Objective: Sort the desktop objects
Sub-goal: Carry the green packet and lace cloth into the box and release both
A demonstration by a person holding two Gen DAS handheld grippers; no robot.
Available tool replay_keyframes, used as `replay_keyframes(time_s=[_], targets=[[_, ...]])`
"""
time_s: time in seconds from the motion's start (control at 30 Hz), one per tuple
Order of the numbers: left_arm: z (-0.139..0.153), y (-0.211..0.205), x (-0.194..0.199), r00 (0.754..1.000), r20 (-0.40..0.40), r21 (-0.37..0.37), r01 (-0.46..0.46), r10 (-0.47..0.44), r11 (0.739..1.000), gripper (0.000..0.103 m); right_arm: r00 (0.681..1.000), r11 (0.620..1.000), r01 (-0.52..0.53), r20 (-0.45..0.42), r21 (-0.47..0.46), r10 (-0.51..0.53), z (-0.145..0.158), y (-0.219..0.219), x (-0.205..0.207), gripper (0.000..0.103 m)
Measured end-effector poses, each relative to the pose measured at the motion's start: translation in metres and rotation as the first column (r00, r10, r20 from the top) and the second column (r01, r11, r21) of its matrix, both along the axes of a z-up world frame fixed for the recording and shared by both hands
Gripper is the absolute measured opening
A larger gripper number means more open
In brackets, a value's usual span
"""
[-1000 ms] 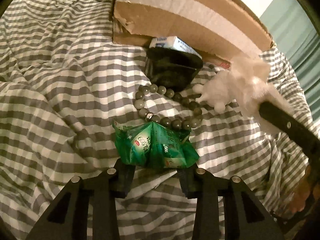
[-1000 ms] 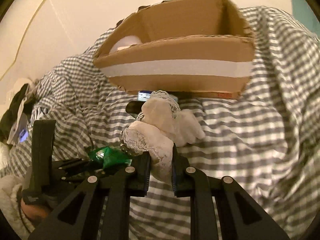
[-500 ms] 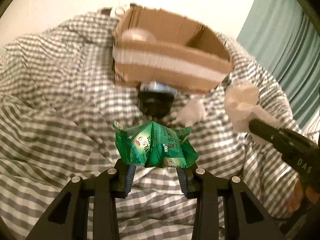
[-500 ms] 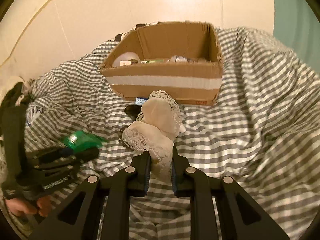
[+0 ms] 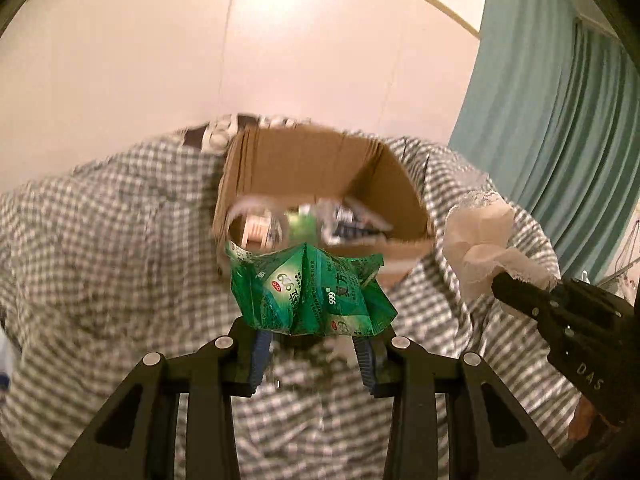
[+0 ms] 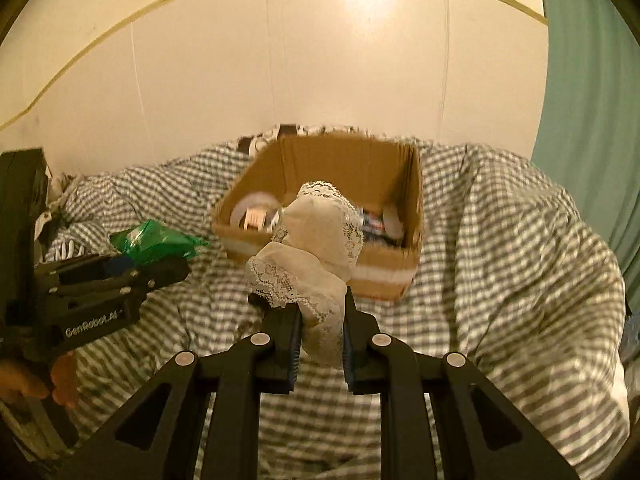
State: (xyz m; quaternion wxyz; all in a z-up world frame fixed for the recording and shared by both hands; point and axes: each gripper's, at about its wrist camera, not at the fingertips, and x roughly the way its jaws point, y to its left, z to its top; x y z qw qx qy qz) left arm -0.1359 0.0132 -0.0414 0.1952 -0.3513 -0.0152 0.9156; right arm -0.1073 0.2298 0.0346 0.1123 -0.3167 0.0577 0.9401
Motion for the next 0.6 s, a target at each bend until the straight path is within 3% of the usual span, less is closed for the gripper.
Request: replay_keyframes(time_s=[0.4, 0.6], targets=[[0.024, 0.032, -0.089, 0.998, -0.050, 0.002, 0.028, -0.028, 1.000, 0.038, 0.999, 1.000, -0.020, -0.031, -0.009, 0.020, 0.012, 0.048, -0.066, 0.016], [0.017, 0.052, -0.131, 0.997, -0.062, -0.011, 0.039, -0.040, 0.999, 0.038, 0.999, 0.999, -0.033, -0.031, -0.021, 0.032, 0.007, 0.070, -0.112, 0.016]])
